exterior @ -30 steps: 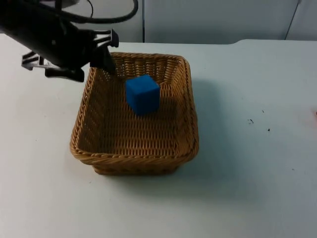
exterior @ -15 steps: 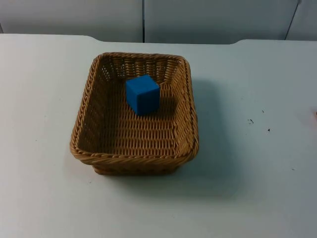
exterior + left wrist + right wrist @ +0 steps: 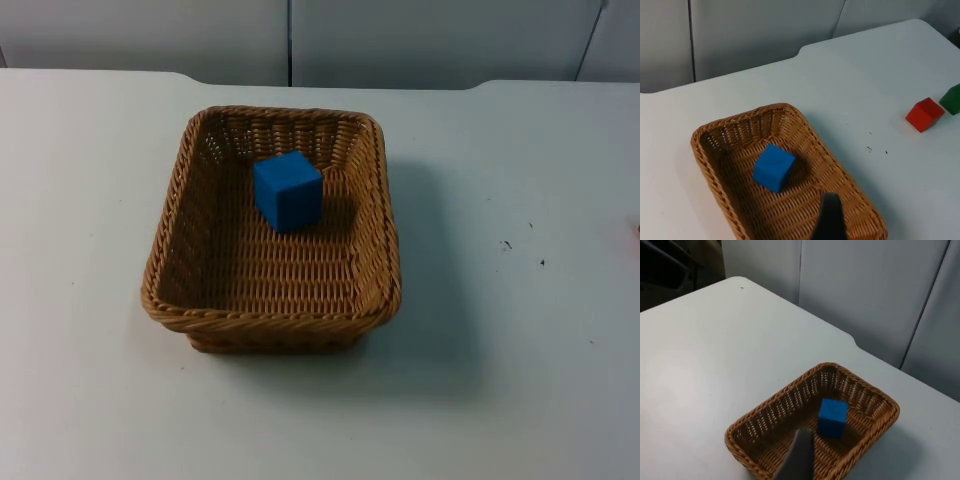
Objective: Pick up the basket with the left hand and place the blue cube into the basket with the right hand.
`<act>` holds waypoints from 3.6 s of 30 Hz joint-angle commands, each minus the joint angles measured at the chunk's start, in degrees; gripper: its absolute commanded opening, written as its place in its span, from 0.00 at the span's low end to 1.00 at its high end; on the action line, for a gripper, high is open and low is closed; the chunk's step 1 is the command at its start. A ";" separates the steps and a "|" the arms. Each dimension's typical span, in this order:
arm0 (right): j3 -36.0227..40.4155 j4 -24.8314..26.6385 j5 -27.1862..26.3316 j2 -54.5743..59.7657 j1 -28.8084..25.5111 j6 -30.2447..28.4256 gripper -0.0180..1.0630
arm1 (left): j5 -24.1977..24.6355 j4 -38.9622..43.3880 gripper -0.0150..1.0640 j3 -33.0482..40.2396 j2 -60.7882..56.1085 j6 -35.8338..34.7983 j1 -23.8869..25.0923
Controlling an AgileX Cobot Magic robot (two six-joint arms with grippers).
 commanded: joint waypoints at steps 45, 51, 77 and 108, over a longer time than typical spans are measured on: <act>23.79 -3.26 26.62 -45.42 0.44 9.19 0.75 | 23.38 30.04 0.61 21.30 -55.36 -25.93 -0.38; 23.91 -3.11 26.62 -45.42 0.44 9.19 0.75 | 22.30 29.51 0.61 24.31 -55.36 -25.93 -0.38; 23.88 -3.11 26.62 -45.42 0.44 9.19 0.99 | 22.30 29.53 0.99 24.31 -55.36 -25.93 -0.38; 23.88 -3.11 26.62 -45.42 -35.32 9.19 0.99 | 22.30 29.53 0.99 24.31 -55.36 -25.93 -0.38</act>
